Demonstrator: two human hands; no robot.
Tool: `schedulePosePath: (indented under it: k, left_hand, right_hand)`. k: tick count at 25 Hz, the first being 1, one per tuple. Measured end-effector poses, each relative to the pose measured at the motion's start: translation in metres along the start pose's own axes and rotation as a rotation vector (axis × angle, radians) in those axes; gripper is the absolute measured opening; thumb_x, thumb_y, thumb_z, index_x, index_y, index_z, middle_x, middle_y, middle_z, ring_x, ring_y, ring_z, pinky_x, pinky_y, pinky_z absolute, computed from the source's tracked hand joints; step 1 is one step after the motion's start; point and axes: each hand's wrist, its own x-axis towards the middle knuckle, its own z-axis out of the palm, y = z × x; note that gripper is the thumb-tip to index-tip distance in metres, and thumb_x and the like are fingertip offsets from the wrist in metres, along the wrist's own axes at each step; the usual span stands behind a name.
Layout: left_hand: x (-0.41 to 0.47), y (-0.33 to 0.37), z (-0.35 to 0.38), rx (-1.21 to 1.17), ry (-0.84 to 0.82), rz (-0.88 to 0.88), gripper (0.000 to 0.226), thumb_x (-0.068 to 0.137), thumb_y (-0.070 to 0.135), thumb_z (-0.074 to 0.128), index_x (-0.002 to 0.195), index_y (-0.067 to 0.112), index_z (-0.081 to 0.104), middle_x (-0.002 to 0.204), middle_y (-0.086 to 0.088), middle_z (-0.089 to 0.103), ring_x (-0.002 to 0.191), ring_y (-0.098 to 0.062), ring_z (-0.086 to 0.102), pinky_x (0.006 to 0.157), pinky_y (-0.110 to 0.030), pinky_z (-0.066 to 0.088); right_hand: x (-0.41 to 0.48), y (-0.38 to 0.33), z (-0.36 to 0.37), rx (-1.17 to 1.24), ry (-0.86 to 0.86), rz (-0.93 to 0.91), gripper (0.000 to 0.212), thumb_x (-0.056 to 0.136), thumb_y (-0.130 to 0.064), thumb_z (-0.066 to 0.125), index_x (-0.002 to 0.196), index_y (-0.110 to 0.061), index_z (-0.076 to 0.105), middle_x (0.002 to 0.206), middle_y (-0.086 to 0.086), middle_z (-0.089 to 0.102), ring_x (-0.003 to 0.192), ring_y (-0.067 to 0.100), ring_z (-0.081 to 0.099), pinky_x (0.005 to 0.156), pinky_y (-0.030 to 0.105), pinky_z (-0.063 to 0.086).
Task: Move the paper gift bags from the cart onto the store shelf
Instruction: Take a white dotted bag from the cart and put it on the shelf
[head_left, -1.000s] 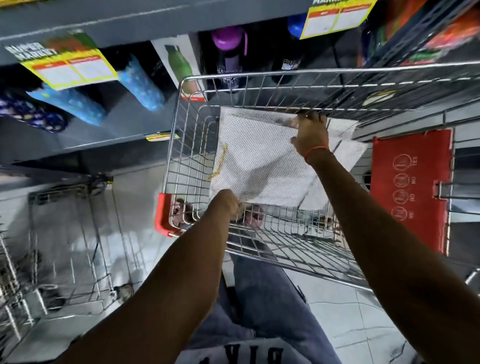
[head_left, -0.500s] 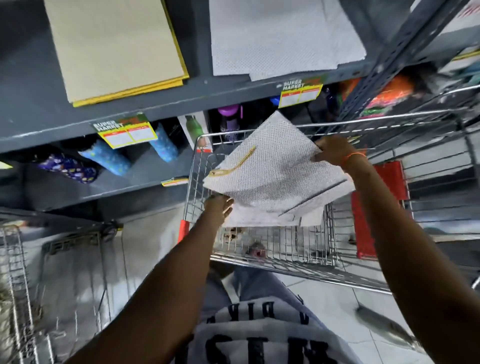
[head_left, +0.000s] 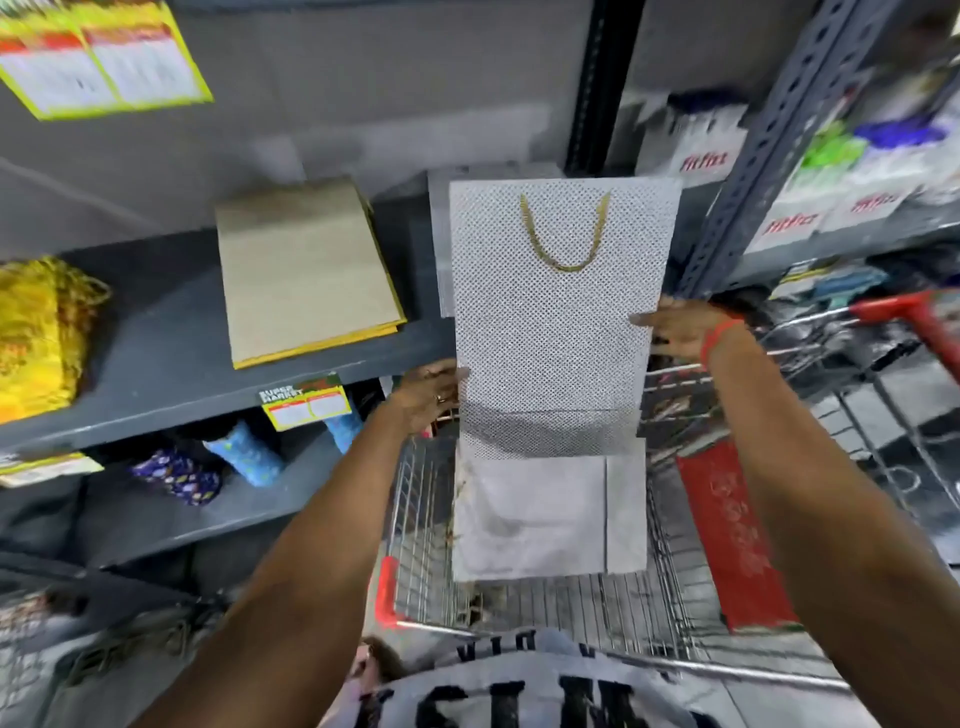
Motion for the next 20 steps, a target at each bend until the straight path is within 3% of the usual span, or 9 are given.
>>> schedulePosePath:
  k: [3, 6, 8, 10, 12, 14, 16, 18, 20]
  left_hand:
    - [0.004, 0.035, 0.012, 0.020, 0.100, 0.114, 0.021, 0.091, 0.008, 0.056, 0.112, 0.008, 0.060, 0.072, 0.007, 0.073, 0.063, -0.007, 0.067, 0.060, -0.020, 0.054]
    - [0.010, 0.065, 0.027, -0.020, 0.222, 0.242, 0.035, 0.091, 0.005, 0.056, 0.125, -0.003, 0.054, 0.053, 0.013, 0.071, 0.045, 0.002, 0.065, 0.046, -0.010, 0.051]
    - [0.011, 0.079, 0.034, -0.091, 0.250, 0.272, 0.036, 0.091, 0.002, 0.055, 0.126, -0.006, 0.052, 0.071, 0.006, 0.074, 0.049, -0.002, 0.066, 0.049, -0.015, 0.054]
    - [0.016, 0.091, 0.038, -0.156, 0.266, 0.278, 0.039, 0.091, 0.002, 0.054, 0.129, -0.003, 0.052, 0.098, -0.006, 0.066, 0.068, -0.011, 0.065, 0.068, -0.027, 0.056]
    - [0.024, 0.101, 0.040, -0.207, 0.305, 0.282, 0.039, 0.091, 0.000, 0.054, 0.130, -0.003, 0.051, 0.109, -0.012, 0.061, 0.087, -0.020, 0.060, 0.092, -0.040, 0.051]
    - [0.033, 0.110, 0.041, -0.230, 0.370, 0.272, 0.038, 0.090, -0.002, 0.055, 0.128, -0.003, 0.053, 0.115, -0.015, 0.058, 0.097, -0.025, 0.056, 0.107, -0.044, 0.043]
    - [0.046, 0.123, 0.040, -0.191, 0.425, 0.266, 0.032, 0.091, -0.003, 0.053, 0.122, -0.003, 0.057, 0.114, -0.015, 0.057, 0.103, -0.025, 0.053, 0.109, -0.046, 0.041]
    - [0.065, 0.134, 0.042, 0.013, 0.452, 0.291, 0.032, 0.093, 0.000, 0.049, 0.125, -0.003, 0.054, 0.119, -0.018, 0.058, 0.104, -0.023, 0.051, 0.108, -0.043, 0.043]
    - [0.084, 0.141, 0.049, 0.194, 0.499, 0.310, 0.039, 0.094, 0.002, 0.045, 0.133, 0.001, 0.049, 0.133, -0.019, 0.055, 0.108, -0.024, 0.054, 0.103, -0.037, 0.044]
  right_hand:
    - [-0.002, -0.024, -0.008, 0.220, 0.068, -0.016, 0.028, 0.090, -0.007, 0.058, 0.072, -0.023, 0.046, 0.078, 0.001, 0.056, 0.071, 0.009, 0.054, 0.078, 0.031, 0.050]
    - [0.005, -0.038, 0.004, 0.384, 0.090, -0.037, 0.030, 0.091, 0.001, 0.056, 0.068, -0.017, 0.048, 0.066, 0.000, 0.065, 0.068, 0.010, 0.052, 0.068, 0.029, 0.045]
    - [0.009, -0.040, 0.013, 0.368, 0.059, -0.057, 0.026, 0.091, 0.007, 0.051, 0.080, -0.016, 0.056, 0.067, -0.006, 0.073, 0.077, 0.015, 0.057, 0.068, 0.026, 0.051]
    - [0.018, -0.035, 0.016, 0.383, 0.077, -0.100, 0.027, 0.091, 0.010, 0.052, 0.115, 0.000, 0.058, 0.101, 0.004, 0.073, 0.107, 0.030, 0.060, 0.086, 0.029, 0.052]
    - [0.028, -0.029, 0.019, 0.302, 0.128, -0.130, 0.042, 0.090, 0.001, 0.058, 0.130, 0.009, 0.048, 0.131, 0.019, 0.058, 0.124, 0.035, 0.053, 0.102, 0.039, 0.045]
    - [0.037, -0.022, 0.026, 0.108, 0.179, -0.157, 0.038, 0.090, -0.011, 0.063, 0.122, 0.009, 0.056, 0.125, 0.023, 0.061, 0.115, 0.035, 0.059, 0.091, 0.032, 0.051]
    - [0.052, -0.018, 0.029, 0.029, 0.237, -0.224, 0.025, 0.089, -0.003, 0.061, 0.110, 0.010, 0.061, 0.112, 0.019, 0.064, 0.101, 0.026, 0.059, 0.070, 0.011, 0.050]
    - [0.070, -0.019, 0.032, 0.028, 0.276, -0.273, 0.015, 0.088, 0.012, 0.054, 0.102, 0.008, 0.058, 0.109, 0.014, 0.058, 0.101, 0.020, 0.051, 0.073, 0.012, 0.046]
    - [0.089, -0.024, 0.033, -0.040, 0.335, -0.282, 0.025, 0.087, 0.012, 0.052, 0.112, 0.009, 0.058, 0.111, 0.014, 0.059, 0.101, 0.021, 0.052, 0.077, 0.018, 0.047]
